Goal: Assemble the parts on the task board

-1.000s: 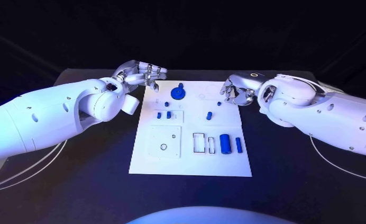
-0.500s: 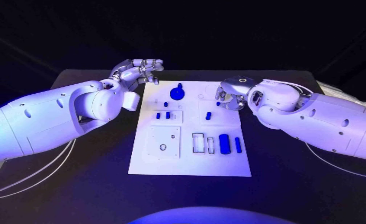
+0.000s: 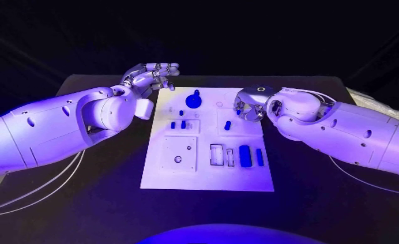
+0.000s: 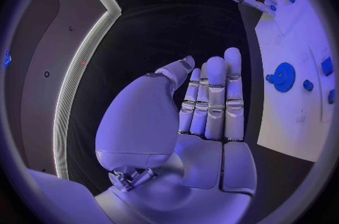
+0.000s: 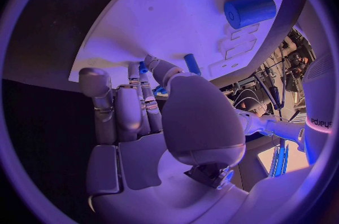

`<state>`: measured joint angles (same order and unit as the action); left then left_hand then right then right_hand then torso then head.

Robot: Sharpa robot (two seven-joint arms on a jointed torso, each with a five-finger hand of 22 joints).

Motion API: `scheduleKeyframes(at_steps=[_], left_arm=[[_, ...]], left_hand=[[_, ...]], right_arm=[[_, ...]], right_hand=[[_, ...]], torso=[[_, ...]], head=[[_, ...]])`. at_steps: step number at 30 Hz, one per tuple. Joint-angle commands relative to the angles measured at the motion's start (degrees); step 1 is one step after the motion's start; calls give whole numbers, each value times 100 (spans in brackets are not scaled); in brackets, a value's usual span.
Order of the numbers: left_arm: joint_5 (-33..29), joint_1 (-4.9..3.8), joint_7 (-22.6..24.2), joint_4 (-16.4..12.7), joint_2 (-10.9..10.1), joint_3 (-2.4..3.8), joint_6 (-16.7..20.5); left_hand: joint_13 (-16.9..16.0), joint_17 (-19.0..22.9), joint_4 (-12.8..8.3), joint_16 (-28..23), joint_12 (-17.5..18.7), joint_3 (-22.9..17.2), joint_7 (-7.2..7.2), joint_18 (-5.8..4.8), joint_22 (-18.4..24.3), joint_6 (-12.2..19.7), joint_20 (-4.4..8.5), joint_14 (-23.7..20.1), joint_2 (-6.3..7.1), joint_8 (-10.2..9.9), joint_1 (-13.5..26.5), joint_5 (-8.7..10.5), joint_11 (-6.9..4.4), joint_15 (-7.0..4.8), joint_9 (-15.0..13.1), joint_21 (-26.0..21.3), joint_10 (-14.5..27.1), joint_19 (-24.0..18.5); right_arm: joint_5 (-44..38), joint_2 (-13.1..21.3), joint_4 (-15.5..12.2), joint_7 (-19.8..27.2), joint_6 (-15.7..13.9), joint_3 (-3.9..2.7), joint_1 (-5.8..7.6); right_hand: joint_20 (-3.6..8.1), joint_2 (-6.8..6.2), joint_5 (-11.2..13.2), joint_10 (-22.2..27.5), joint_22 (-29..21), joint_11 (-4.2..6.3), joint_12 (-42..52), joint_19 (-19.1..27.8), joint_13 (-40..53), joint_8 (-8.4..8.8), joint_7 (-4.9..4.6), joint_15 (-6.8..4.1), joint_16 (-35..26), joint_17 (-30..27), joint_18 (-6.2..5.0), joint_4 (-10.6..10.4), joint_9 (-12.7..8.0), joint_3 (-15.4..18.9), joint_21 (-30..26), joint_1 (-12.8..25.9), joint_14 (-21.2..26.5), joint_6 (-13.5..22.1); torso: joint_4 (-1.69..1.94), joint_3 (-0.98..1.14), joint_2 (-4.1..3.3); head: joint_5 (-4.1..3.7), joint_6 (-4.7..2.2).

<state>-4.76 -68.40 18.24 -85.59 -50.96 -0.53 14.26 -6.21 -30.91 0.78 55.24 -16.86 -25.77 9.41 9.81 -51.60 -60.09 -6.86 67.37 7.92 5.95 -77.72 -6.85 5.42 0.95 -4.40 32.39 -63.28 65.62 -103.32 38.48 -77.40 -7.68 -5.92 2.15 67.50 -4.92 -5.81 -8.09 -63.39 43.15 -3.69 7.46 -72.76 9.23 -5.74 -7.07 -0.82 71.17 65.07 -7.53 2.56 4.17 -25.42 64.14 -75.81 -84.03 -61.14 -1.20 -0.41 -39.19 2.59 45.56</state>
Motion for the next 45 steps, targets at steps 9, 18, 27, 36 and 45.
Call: scheduleKeyframes(at_steps=[9, 18, 27, 36, 45], left_arm=[[-50, 0, 57, -22, -3, 3, -83], [-47, 0, 36, -20, 2, 3, -90], [-24, 0, 11, -12, 2, 3, -101], [-19, 4, 7, -4, 3, 2, -119], [-18, 7, 7, -7, 13, 0, -134]], left_hand=[[-11, 31, -41, -40, -44, 41, 12, 68, 27, 8, 18, -32, -87, 42, -34, -35, 4, -11, 10, -43, 92, 35], [-13, 40, -54, -41, -57, 42, 14, 68, 34, 12, 19, -34, -94, 44, -50, -36, 5, -11, 11, -52, 102, 39], [-15, 50, -68, -42, -70, 45, 18, 67, 42, 17, 20, -37, -100, 45, -64, -37, 8, -11, 13, -61, 115, 45], [-15, 60, -75, -43, -81, 55, 28, 66, 50, 35, 19, -40, -99, 40, -63, -36, 16, -6, 17, -71, 137, 49], [-15, 64, -77, -44, -85, 58, 31, 65, 52, 40, 18, -42, -99, 38, -62, -36, 18, -5, 19, -75, 144, 50]], right_arm=[[-62, -56, 65, 54, 258, 10, -49], [-198, -86, 65, -100, -57, 10, -86], [-198, 65, -123, -178, -594, -6, -101], [49, 382, -508, -162, -932, -96, -70], [372, 608, -1018, -68, -1130, -131, -42]], right_hand=[[37, 251, 298, -434, 92, 74, 56, -74, -116, -110, 57, -69, 40, 71, -56, 70, 88, -189, 52, -90, -209, -387], [62, 329, 493, -664, 223, 106, 63, -141, -159, -174, 80, -101, 80, 115, -34, 132, 151, -259, 139, -106, -222, -547], [64, 328, 498, -674, 241, 106, 58, -149, -164, -174, 79, -104, 70, 101, -30, 137, 154, -262, 151, -105, -220, -550], [65, 313, 500, -671, 259, 84, 27, -160, -185, -156, 54, -97, 74, 104, -26, 146, 155, -275, 165, -94, -219, -529], [63, 314, 500, -674, 278, 75, 16, -169, -193, -152, 43, -94, 84, 116, -22, 141, 157, -279, 177, -83, -220, -526]], torso=[[-2, 2, 1], [-1, 2, 3], [-2, 2, 6], [-8, 0, 9], [-9, 3, 4]], head=[[10, 26], [1, 41], [1, 51], [14, 53], [40, 38]])
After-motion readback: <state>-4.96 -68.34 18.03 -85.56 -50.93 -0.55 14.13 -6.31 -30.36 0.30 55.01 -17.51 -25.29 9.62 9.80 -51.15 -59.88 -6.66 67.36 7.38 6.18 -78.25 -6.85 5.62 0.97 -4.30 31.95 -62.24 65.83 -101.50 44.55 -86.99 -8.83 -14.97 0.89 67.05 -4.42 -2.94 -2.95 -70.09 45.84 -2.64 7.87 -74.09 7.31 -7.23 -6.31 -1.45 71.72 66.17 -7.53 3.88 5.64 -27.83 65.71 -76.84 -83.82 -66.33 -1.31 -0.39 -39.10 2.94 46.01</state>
